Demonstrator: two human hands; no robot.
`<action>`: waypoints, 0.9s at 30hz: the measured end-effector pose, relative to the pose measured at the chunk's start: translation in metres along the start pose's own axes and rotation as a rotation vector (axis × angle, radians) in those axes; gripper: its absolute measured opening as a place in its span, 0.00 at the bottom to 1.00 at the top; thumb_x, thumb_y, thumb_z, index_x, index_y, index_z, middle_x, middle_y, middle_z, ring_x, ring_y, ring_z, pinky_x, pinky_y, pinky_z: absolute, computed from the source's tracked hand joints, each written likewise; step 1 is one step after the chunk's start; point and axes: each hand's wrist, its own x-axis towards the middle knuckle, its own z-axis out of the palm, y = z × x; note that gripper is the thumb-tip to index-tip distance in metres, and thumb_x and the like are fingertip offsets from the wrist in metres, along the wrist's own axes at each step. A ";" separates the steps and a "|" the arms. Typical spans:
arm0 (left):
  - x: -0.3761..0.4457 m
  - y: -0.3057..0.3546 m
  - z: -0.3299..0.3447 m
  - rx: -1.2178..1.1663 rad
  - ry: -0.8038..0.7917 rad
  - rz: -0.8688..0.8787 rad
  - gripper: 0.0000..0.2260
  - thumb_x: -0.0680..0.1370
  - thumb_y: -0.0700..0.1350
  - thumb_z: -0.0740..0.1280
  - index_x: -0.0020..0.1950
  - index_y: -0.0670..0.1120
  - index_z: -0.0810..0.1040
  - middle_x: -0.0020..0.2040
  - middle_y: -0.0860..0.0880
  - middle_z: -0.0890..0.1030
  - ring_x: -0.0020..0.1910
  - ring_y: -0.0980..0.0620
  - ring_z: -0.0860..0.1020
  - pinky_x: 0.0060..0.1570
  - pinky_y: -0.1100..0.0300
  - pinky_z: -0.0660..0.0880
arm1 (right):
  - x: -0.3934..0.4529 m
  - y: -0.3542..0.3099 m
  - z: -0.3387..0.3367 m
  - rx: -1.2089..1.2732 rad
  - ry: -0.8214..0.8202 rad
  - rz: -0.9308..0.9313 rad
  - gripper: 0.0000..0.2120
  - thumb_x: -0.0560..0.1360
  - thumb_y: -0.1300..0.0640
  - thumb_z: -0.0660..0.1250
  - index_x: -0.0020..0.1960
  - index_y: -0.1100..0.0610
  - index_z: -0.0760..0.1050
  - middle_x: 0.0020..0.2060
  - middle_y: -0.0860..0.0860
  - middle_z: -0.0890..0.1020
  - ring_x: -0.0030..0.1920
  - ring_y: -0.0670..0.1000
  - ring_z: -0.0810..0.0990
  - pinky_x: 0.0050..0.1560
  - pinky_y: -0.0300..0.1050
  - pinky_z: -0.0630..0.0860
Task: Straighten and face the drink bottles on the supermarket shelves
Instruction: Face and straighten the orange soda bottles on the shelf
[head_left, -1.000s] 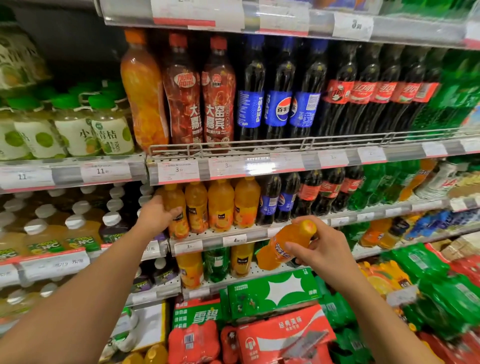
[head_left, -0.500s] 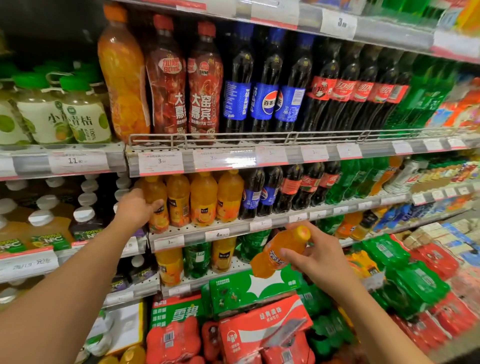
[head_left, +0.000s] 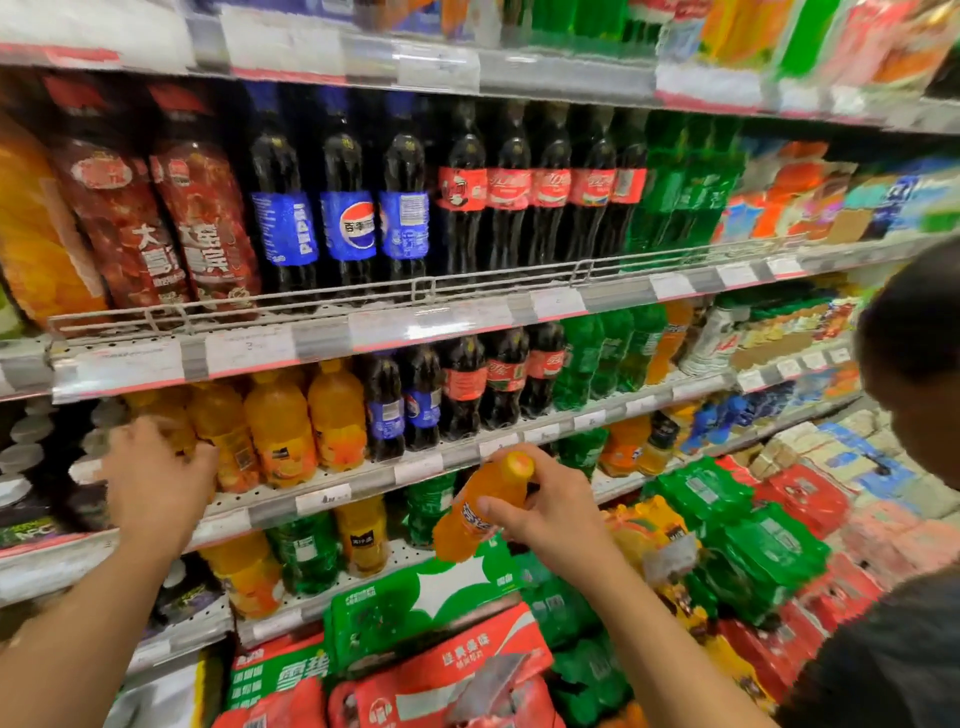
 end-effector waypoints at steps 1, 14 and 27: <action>-0.013 0.013 0.003 0.000 -0.022 0.046 0.13 0.73 0.41 0.72 0.56 0.39 0.79 0.55 0.35 0.78 0.53 0.33 0.77 0.45 0.43 0.75 | 0.000 0.008 -0.011 0.020 0.002 -0.007 0.18 0.73 0.46 0.78 0.58 0.47 0.76 0.37 0.48 0.83 0.35 0.47 0.83 0.41 0.45 0.81; -0.111 0.212 0.041 -0.076 -0.139 0.540 0.11 0.75 0.37 0.71 0.56 0.47 0.79 0.54 0.45 0.80 0.55 0.40 0.77 0.53 0.44 0.73 | 0.007 0.070 -0.098 0.003 0.014 0.022 0.30 0.66 0.25 0.69 0.56 0.46 0.74 0.41 0.49 0.84 0.45 0.54 0.82 0.49 0.57 0.79; -0.085 0.285 0.076 -0.084 -0.253 0.996 0.22 0.74 0.43 0.71 0.68 0.45 0.75 0.70 0.42 0.75 0.68 0.39 0.72 0.68 0.41 0.70 | -0.001 0.078 -0.162 -0.129 0.278 0.092 0.29 0.70 0.30 0.69 0.61 0.49 0.75 0.37 0.50 0.84 0.36 0.48 0.83 0.43 0.53 0.80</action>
